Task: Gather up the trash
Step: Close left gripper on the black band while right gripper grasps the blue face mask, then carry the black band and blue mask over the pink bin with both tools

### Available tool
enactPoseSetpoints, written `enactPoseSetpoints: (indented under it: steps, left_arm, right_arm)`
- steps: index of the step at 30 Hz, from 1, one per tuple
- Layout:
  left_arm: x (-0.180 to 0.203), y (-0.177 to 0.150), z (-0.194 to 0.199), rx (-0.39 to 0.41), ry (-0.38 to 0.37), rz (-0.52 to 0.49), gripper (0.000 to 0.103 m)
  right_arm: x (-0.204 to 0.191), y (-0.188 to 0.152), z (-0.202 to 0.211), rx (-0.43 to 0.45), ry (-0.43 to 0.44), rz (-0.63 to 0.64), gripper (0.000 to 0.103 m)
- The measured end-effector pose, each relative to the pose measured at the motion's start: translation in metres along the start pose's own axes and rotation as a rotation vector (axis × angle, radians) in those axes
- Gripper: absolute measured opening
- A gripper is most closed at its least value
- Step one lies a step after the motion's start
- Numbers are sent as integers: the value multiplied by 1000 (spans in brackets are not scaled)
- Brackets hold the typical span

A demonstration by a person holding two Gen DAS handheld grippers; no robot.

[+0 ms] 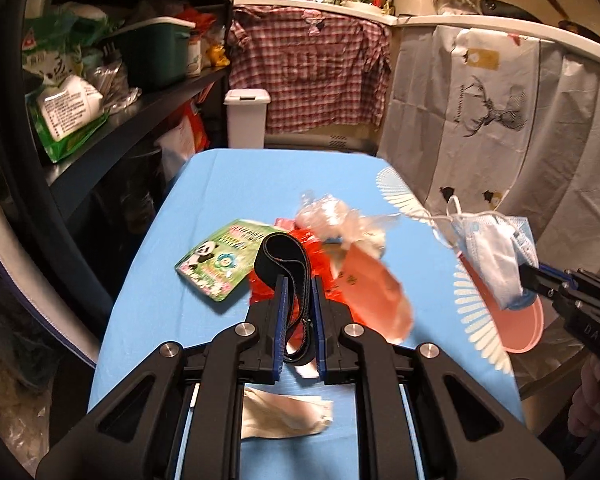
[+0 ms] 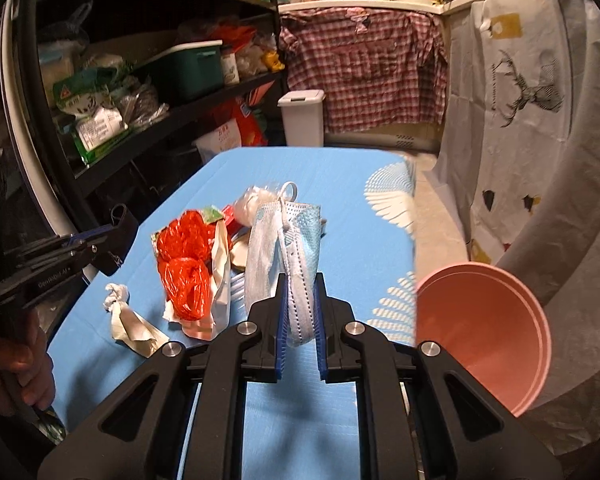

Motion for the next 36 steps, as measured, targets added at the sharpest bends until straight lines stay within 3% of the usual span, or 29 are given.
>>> enactPoseSetpoints:
  steps: [12, 24, 36]
  left_arm:
    - [47, 10, 18, 33, -80, -46, 12]
    - [114, 15, 6, 9, -160, -117, 12]
    - [186, 20, -31, -32, -291, -190, 12]
  right_arm:
    - [55, 22, 72, 89, -108, -9, 12]
    - [127, -2, 73, 89, -214, -167, 12]
    - [159, -13, 59, 43, -280, -227, 12]
Point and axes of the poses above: each gripper's, at about its wrist camera, not at the fingertips, and z roughly against the way its jaws point, x to its right, y to its top, the point moved 3 cm from there along -z, roughly the way its jaws point, and after that the axes turned 7 degrees about -x, right-handed, at the moved point
